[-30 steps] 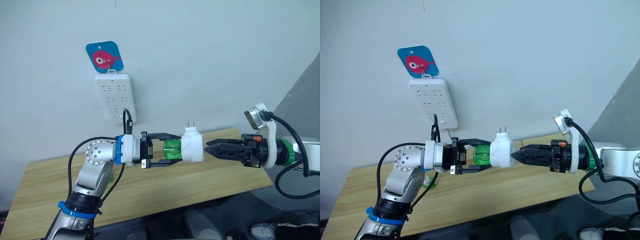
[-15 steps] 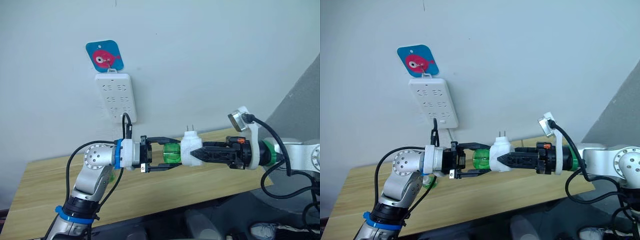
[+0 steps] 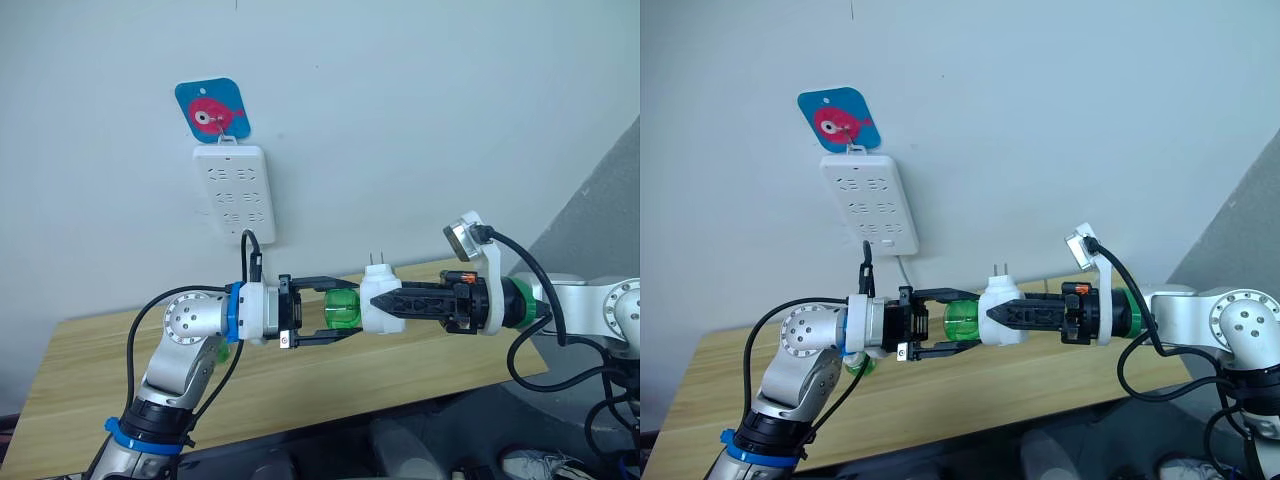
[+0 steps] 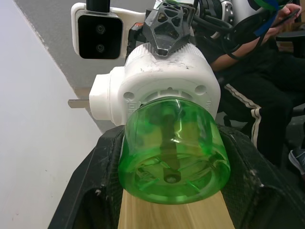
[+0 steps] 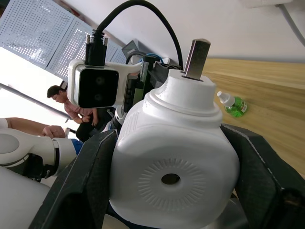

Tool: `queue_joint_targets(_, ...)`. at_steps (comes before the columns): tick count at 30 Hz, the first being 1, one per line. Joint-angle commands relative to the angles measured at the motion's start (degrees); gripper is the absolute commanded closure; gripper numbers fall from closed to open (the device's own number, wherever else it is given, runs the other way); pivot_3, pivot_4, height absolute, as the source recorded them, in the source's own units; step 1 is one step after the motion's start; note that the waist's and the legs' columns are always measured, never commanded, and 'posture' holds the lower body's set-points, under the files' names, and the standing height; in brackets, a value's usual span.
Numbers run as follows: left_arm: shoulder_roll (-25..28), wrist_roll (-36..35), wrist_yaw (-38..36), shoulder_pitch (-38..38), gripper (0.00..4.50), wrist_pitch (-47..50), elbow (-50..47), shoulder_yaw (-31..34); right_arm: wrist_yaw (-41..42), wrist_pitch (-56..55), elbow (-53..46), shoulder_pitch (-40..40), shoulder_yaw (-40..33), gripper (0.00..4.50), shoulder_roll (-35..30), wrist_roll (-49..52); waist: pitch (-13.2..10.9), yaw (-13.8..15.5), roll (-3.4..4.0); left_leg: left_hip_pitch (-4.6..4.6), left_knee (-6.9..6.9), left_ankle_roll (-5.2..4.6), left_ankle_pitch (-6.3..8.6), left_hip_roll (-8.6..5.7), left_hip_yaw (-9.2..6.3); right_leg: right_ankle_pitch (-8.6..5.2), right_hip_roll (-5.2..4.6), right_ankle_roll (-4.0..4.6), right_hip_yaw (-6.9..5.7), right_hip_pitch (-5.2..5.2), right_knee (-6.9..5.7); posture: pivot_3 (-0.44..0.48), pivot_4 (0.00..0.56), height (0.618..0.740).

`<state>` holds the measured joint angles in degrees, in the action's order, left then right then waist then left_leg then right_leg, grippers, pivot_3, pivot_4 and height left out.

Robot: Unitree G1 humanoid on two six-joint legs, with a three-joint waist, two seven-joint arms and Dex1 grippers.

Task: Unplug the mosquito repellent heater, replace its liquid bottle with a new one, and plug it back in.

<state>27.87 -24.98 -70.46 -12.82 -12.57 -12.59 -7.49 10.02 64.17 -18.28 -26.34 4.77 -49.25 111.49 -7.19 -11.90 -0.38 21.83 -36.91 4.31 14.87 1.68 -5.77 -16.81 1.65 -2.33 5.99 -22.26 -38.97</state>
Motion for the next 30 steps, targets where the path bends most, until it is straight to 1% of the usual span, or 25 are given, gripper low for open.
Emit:
queue_joint_targets(1,0.07,-1.62,-0.86,0.05,2.21,-2.22,-1.33,0.74,1.94,0.62,-0.56,-1.43,-0.18,1.43,0.52,1.51,0.00,0.17,0.00,0.00,0.00,0.00,0.00,0.00,0.00,0.00,0.00,0.00,0.00,0.00,0.00,-0.213,0.101,0.736)
queue_joint_targets(2,0.17,-1.66,-0.83,0.01,2.21,-2.27,-0.82,1.02,2.11,0.84,-0.40,-1.55,-0.11,1.43,0.60,1.51,-0.01,0.28,0.00,0.00,0.00,0.00,0.00,0.00,0.01,0.00,0.00,0.00,0.00,0.00,0.00,-0.212,0.102,0.736)
queue_joint_targets(4,0.52,-1.16,-0.99,-0.08,1.48,-2.44,0.20,1.24,2.44,1.18,-0.16,-1.70,-0.02,1.43,0.74,1.51,-0.02,0.47,-0.01,0.00,0.00,0.00,0.00,0.00,0.00,0.00,0.00,0.00,0.00,0.00,0.00,-0.211,0.103,0.736)
queue_joint_targets(6,1.06,-0.40,-1.30,-0.17,0.95,-2.80,0.89,1.10,2.81,1.53,0.05,-1.77,0.13,1.43,0.69,1.51,-0.04,0.63,-0.01,0.00,0.00,0.00,0.00,0.00,0.00,0.00,0.00,0.00,0.00,-0.01,0.00,-0.208,0.104,0.736)
queue_joint_targets(9,1.77,-0.22,-1.67,0.03,0.03,-3.29,1.00,1.08,3.16,1.98,0.37,-1.74,0.36,1.43,0.41,1.51,-0.16,0.72,-0.03,0.01,0.01,0.00,0.00,0.00,-0.01,0.00,0.00,0.00,-0.02,-0.01,0.00,-0.204,0.105,0.736)
queue_joint_targets(12,3.30,0.68,-2.05,0.46,0.00,-4.84,1.29,1.86,3.09,2.70,1.64,-1.82,0.52,1.43,-0.09,1.51,-0.26,0.73,-0.08,0.02,0.01,0.00,0.00,0.00,-0.01,0.00,0.00,0.00,-0.01,-0.02,0.01,-0.199,0.107,0.736)
queue_joint_targets(18,3.01,1.10,1.28,-0.16,0.00,-4.87,0.32,2.54,2.34,3.13,2.86,-2.03,0.41,1.43,0.24,1.51,-0.46,0.80,-0.13,0.03,0.00,0.00,0.00,0.00,-0.01,0.00,0.00,0.00,-0.01,-0.02,0.01,-0.194,0.109,0.736)
queue_joint_targets(22,3.65,1.01,2.29,1.02,0.00,-4.59,-1.23,2.23,0.96,2.43,2.82,-1.36,0.18,1.43,0.80,1.51,-0.52,0.80,-0.12,0.04,0.02,-0.01,0.00,0.00,-0.02,0.00,0.00,0.00,-0.02,-0.03,0.01,-0.194,0.109,0.736)
queue_joint_targets(30,4.27,0.80,1.87,1.70,0.00,-3.87,-2.05,1.33,-1.07,1.86,2.74,-0.76,-0.30,1.43,2.01,1.51,-0.60,0.82,-0.13,0.04,0.02,-0.01,0.01,0.00,-0.01,0.00,0.00,0.00,-0.01,-0.04,0.01,-0.194,0.109,0.736)
